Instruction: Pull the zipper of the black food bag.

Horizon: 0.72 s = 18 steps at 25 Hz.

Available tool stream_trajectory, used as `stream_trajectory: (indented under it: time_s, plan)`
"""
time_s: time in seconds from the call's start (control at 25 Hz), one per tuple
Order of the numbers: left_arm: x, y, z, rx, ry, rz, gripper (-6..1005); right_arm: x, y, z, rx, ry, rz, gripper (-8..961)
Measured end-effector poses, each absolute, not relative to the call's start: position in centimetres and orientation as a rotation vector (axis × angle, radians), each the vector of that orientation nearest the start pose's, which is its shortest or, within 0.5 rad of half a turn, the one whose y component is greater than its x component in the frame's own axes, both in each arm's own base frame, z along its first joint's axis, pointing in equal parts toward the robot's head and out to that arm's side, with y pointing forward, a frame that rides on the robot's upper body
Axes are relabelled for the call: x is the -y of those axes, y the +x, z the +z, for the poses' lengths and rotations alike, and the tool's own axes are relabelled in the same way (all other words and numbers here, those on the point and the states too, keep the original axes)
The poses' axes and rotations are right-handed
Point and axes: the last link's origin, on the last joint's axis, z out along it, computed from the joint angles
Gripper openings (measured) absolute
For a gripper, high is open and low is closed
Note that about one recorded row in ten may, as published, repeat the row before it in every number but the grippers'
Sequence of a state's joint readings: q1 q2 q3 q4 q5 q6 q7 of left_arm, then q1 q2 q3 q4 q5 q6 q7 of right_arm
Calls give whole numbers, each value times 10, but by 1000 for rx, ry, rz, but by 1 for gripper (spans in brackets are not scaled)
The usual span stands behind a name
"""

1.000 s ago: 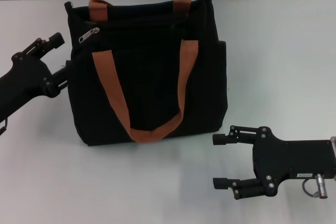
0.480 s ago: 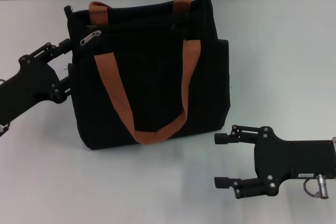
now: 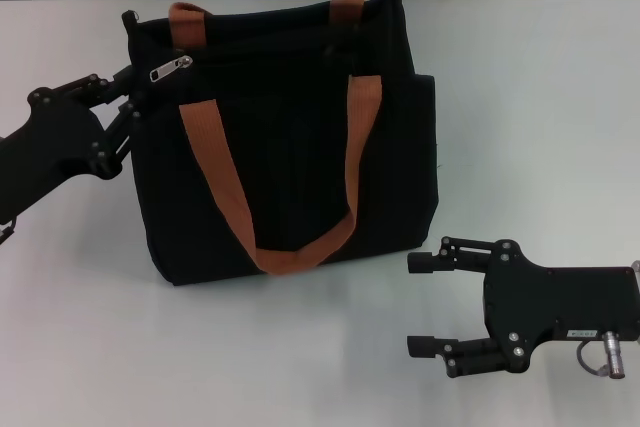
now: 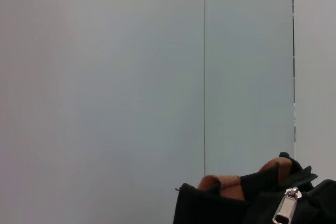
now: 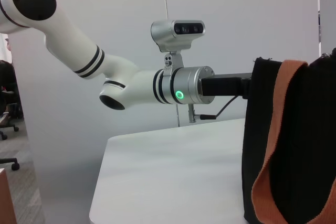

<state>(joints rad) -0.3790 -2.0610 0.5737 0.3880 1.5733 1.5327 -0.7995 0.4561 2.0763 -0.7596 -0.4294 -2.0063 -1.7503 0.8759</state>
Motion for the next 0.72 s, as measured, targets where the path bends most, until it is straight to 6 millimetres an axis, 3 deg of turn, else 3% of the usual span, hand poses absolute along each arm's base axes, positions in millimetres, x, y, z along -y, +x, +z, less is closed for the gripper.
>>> stream_trajectory:
  time_s: [0.12, 0.28, 0.44, 0.52, 0.72]
  plan:
    - [-301, -308, 17, 360, -2198, -930, 367, -255, 273, -40, -182, -2929, 892, 813]
    - [-302, -305, 18, 346, -2196, -942, 186, -255, 270, -38, -183, -2925, 922, 813]
    - [-299, -298, 21, 311, -2184, -1008, 68, -257, 256, -26, -210, -2866, 1102, 809]
    - [-298, -293, 24, 281, -2178, -1050, 20, -264, 244, -15, -309, -2819, 1246, 802]
    - [-296, -289, 22, 238, -2180, -1067, 20, -287, 219, -3, -547, -2845, 1354, 785]
